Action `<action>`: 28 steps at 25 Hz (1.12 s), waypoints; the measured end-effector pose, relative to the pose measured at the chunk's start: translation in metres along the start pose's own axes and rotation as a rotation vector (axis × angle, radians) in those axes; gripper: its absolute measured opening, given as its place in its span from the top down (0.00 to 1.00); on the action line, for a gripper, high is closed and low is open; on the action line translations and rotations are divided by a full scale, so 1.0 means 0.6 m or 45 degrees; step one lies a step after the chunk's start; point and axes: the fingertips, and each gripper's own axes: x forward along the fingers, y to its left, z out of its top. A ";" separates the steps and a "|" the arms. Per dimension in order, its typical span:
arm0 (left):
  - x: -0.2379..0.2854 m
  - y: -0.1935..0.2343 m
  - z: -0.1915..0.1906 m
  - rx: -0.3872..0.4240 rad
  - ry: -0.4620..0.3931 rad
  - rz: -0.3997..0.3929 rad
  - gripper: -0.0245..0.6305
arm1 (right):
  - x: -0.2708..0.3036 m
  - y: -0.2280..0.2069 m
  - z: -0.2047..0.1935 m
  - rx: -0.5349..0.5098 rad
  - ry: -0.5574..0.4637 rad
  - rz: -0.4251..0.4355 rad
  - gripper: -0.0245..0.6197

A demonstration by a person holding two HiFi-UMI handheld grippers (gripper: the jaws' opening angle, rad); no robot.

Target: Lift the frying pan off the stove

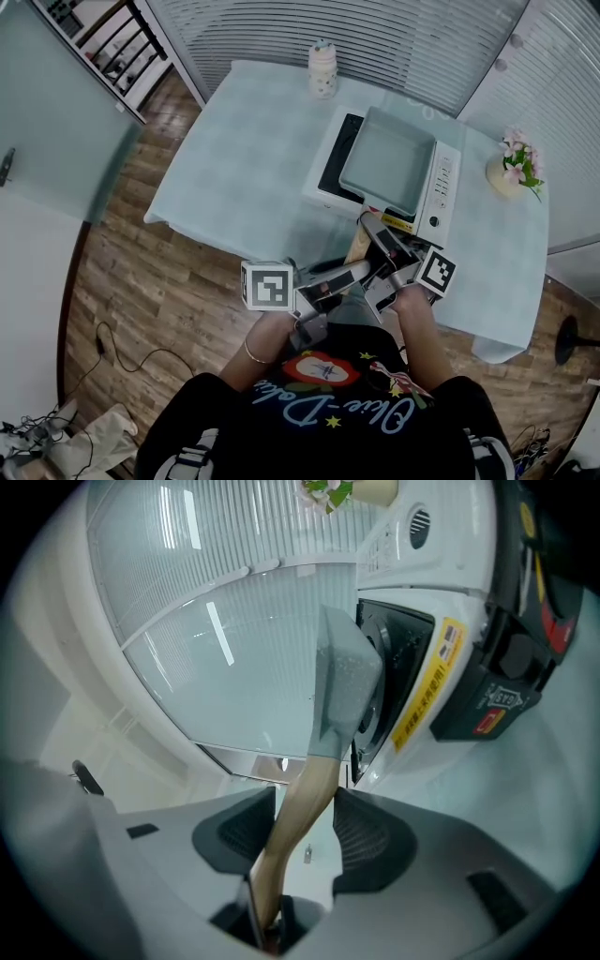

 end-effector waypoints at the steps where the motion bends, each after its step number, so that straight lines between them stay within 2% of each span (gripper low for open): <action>1: 0.000 -0.004 0.001 0.014 -0.002 0.001 0.72 | 0.002 0.007 0.000 -0.013 0.005 0.007 0.68; 5: -0.002 -0.025 0.006 0.083 -0.007 -0.013 0.72 | 0.011 0.037 -0.001 -0.078 0.023 0.034 0.68; 17: -0.010 -0.088 -0.001 0.181 -0.041 -0.104 0.72 | 0.000 0.114 -0.013 -0.206 0.024 0.098 0.68; 28: -0.018 -0.121 -0.005 0.222 -0.059 -0.156 0.72 | -0.005 0.156 -0.023 -0.267 0.025 0.157 0.68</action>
